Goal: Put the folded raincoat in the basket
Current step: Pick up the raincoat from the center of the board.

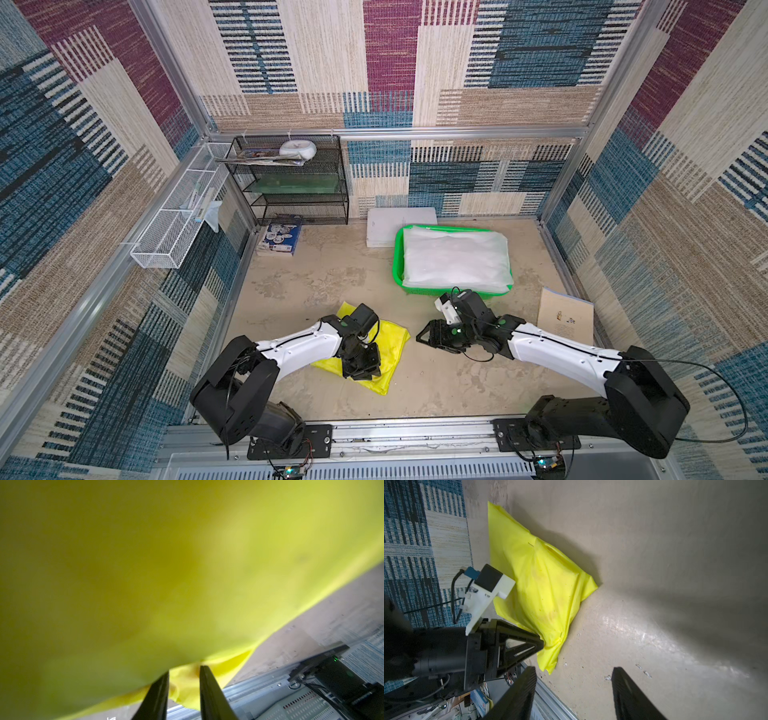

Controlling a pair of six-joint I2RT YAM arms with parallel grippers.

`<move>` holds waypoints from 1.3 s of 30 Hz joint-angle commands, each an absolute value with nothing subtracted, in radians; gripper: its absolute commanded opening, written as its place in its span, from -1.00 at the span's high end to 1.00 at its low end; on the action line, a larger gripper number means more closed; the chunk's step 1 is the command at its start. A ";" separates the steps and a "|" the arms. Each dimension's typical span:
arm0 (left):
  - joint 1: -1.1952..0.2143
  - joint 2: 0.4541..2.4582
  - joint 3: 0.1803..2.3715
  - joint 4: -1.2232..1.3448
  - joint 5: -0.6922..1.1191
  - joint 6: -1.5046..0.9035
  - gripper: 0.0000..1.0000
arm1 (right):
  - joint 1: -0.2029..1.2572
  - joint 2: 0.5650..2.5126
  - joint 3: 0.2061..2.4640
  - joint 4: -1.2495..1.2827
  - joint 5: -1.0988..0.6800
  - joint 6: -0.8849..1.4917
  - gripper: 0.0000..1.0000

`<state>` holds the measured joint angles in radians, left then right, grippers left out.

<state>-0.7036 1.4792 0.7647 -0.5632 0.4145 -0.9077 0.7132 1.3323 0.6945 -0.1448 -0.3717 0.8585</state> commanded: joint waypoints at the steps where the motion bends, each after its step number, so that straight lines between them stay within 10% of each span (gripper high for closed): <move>1: -0.779 1.489 0.869 -0.491 0.439 -1.002 0.34 | 0.716 1.357 0.724 -0.137 -0.369 0.865 -0.26; 22: -0.434 1.424 0.899 -0.795 0.247 -0.677 0.58 | 0.787 1.594 0.686 0.127 -0.480 0.972 -0.17; 39: -0.364 1.337 0.873 -0.790 0.272 -0.630 0.57 | 0.819 1.787 0.789 0.129 -0.462 0.916 0.60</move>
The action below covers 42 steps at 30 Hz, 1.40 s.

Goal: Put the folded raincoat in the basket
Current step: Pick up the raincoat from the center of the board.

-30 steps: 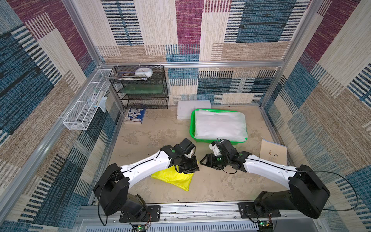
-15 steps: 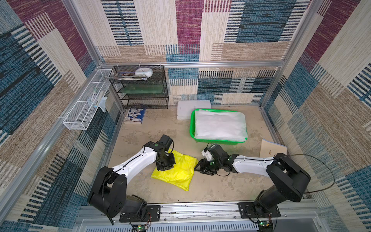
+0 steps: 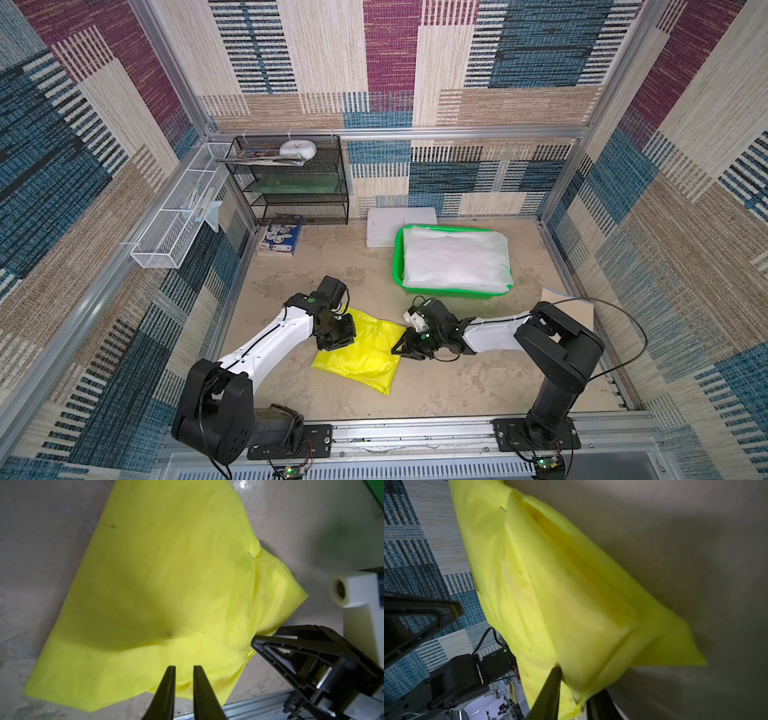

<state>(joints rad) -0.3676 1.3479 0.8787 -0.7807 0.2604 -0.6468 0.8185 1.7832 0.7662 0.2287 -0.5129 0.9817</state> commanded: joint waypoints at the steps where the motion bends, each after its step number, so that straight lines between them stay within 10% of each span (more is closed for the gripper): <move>1: -0.364 1.333 0.870 -0.791 0.277 -0.629 0.57 | 0.818 1.784 0.806 0.077 -0.451 0.875 0.71; 9: -0.362 1.274 0.873 -0.788 0.272 -0.624 0.53 | 0.758 1.755 0.868 -0.310 -0.418 0.552 1.00; 16: -0.364 1.285 0.864 -0.745 0.339 -0.633 -0.28 | 0.687 1.625 0.853 -0.571 -0.234 0.407 0.84; 27: -0.413 1.331 0.700 -0.498 0.492 -0.678 -0.23 | 0.564 1.472 0.816 -0.498 -0.354 0.398 -0.08; 42: -0.417 1.357 0.593 -0.399 0.485 -0.667 -0.02 | 0.542 1.471 0.673 -0.264 -0.491 0.525 0.11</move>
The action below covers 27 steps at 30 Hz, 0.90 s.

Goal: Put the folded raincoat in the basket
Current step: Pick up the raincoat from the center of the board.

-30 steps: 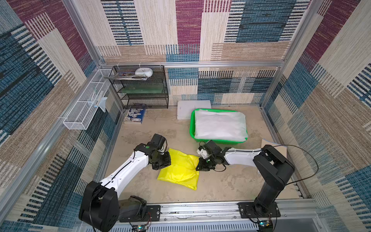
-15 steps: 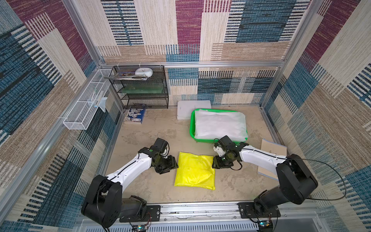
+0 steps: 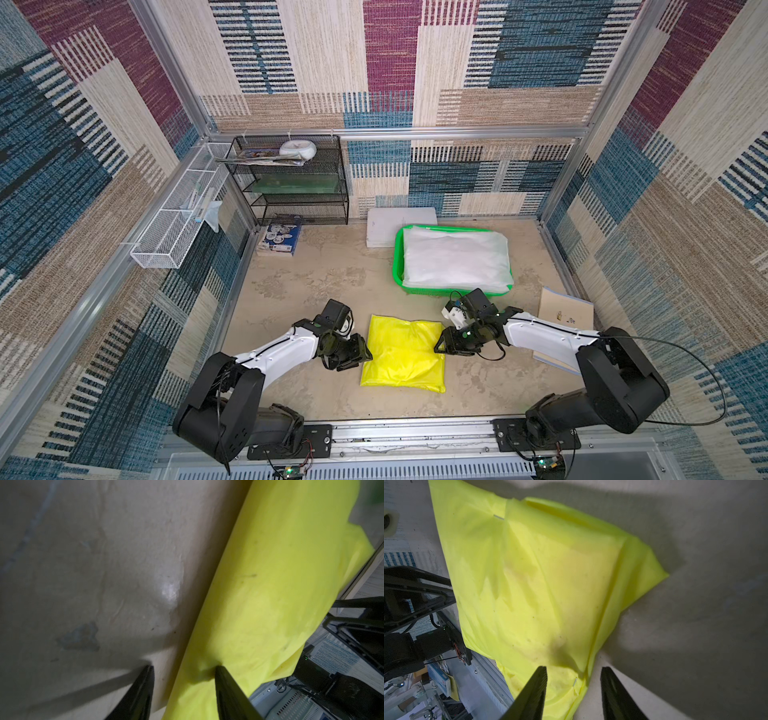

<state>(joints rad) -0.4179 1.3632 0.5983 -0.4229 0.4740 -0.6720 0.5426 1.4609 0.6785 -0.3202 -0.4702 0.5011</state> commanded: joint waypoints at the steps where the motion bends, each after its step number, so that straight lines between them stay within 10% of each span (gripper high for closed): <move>1: -0.418 1.354 0.593 -0.397 0.486 -0.665 -0.02 | 0.540 1.477 0.672 -0.256 -0.495 0.525 0.14; 12: -0.417 1.347 0.588 -0.396 0.484 -0.659 0.03 | 0.510 1.519 0.677 -0.232 -0.563 0.486 0.97; 22: -0.416 1.387 0.560 -0.273 0.517 -0.664 0.18 | 0.495 1.547 0.683 -0.267 -0.558 0.439 1.00; 27: -0.417 1.385 0.552 -0.261 0.519 -0.665 0.61 | 0.495 1.545 0.684 -0.272 -0.556 0.434 1.00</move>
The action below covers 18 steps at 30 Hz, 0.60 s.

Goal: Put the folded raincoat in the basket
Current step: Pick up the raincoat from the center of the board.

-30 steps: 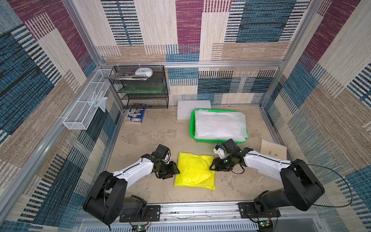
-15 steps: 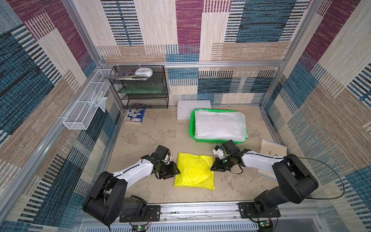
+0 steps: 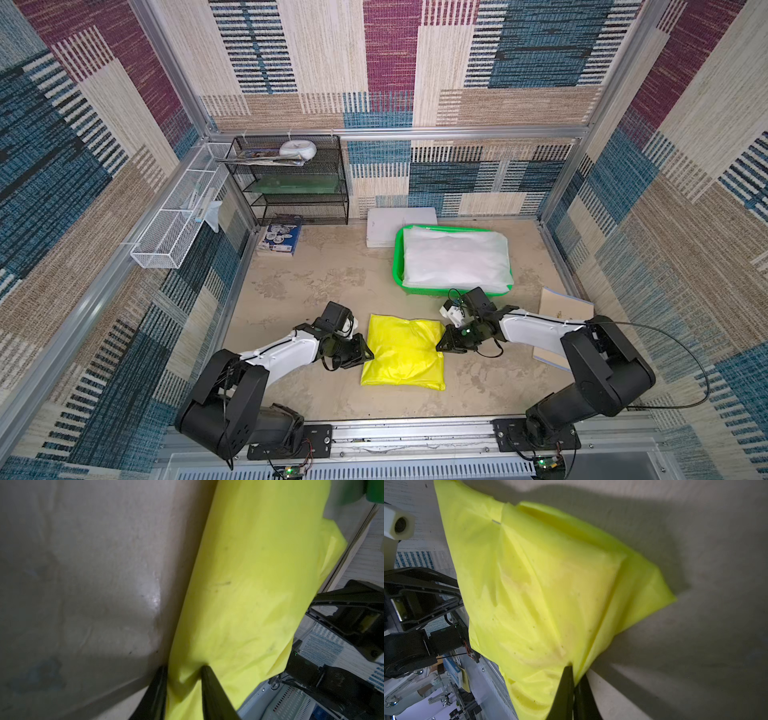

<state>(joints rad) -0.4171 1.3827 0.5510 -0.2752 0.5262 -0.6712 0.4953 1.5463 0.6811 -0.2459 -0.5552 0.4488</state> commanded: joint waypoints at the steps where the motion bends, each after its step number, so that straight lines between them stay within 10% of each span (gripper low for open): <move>1: -0.417 1.382 0.552 -0.267 0.510 -0.666 0.77 | 0.495 1.542 0.684 -0.273 -0.558 0.436 1.00; 18: -0.416 1.133 1.018 -0.724 0.467 -0.700 1.00 | 0.453 1.328 1.111 -0.617 -0.432 0.469 1.00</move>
